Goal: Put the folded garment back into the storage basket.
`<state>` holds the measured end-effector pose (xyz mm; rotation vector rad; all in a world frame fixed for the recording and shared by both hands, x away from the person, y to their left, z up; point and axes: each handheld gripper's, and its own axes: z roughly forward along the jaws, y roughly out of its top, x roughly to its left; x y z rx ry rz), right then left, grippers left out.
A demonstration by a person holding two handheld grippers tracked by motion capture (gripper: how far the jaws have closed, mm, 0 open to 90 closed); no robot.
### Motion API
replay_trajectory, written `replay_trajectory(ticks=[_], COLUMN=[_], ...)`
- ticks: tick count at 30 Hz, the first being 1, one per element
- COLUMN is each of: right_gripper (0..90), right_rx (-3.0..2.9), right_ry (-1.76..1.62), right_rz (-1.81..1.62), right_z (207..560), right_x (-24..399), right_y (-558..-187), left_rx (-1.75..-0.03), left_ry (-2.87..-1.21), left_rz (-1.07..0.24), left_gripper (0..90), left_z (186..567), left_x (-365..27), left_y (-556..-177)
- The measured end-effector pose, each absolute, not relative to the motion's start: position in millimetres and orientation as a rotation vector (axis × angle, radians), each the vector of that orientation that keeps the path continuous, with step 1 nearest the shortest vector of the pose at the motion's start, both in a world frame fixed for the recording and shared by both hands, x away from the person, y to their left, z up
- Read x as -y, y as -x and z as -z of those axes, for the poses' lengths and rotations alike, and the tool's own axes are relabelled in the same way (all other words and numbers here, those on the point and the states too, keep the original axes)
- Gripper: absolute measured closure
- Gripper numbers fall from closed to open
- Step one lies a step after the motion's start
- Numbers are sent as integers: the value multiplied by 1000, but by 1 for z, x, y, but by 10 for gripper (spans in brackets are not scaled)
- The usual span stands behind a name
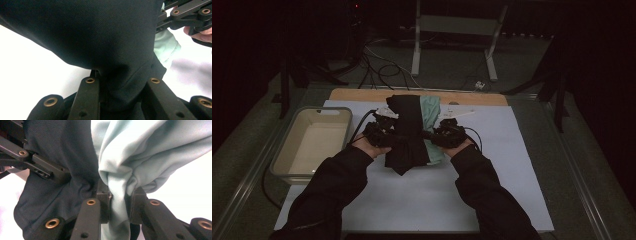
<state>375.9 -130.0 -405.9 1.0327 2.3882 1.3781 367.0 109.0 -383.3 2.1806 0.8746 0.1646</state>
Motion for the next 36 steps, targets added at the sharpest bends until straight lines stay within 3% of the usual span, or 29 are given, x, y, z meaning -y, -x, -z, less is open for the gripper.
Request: replay_trajectory(ticks=[36], right_gripper=[756], right_rx=[-2448], right_ry=[-947], right_rz=[-1396], right_z=[401], right_x=[48], right_y=[-382], left_rx=[-997], left_ry=[-2158], left_rz=[-207], left_gripper=[755], left_z=[374], left_x=[-185], left_y=[-354])
